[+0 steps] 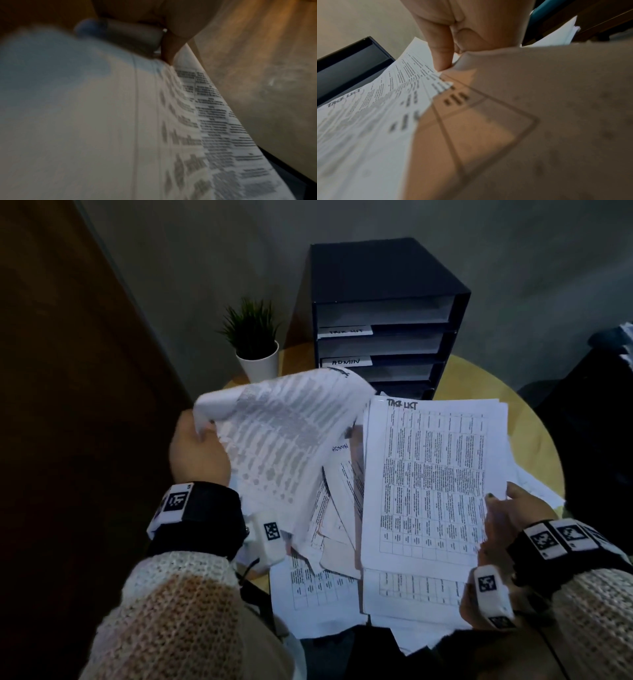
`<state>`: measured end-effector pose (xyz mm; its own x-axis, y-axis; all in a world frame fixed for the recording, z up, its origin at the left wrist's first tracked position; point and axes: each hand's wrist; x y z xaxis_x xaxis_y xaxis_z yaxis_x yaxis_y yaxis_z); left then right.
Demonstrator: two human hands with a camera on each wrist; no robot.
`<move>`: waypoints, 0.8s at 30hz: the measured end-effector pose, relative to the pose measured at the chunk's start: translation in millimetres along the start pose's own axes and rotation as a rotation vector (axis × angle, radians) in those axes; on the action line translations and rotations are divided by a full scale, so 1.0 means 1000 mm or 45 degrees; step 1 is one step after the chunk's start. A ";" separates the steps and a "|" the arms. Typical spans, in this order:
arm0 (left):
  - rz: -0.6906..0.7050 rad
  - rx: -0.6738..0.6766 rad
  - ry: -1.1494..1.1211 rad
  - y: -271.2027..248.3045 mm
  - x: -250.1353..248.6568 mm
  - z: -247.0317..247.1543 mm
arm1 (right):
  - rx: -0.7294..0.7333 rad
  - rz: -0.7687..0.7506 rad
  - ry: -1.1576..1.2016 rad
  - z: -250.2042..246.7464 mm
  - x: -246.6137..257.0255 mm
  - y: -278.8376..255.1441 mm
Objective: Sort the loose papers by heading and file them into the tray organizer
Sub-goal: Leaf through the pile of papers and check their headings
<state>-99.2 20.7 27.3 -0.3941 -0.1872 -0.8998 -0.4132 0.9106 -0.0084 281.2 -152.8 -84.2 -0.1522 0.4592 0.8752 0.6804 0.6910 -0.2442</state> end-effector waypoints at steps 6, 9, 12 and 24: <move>-0.257 0.321 0.585 0.000 0.045 0.026 | 0.071 0.048 -0.198 -0.006 0.000 0.010; -0.357 0.493 0.593 -0.006 0.058 0.031 | 0.104 0.078 -0.232 -0.007 -0.001 0.015; -0.444 0.748 0.467 -0.009 0.058 0.035 | 0.031 0.095 -0.336 -0.009 -0.006 0.021; -0.780 0.766 -0.033 -0.040 0.040 0.051 | -0.060 0.013 0.040 -0.027 -0.021 0.027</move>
<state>-56.3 -4.5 -31.1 -0.2216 -0.7078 -0.6708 -0.0387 0.6938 -0.7192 321.8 -158.9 -97.3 -0.1230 0.4475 0.8858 0.7147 0.6592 -0.2337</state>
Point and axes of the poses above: each hand's wrist, its own y-axis towards the middle knuckle, its own z-axis out of the palm, x = y × z, and after that the axes turned 14 degrees about -z, right-handed
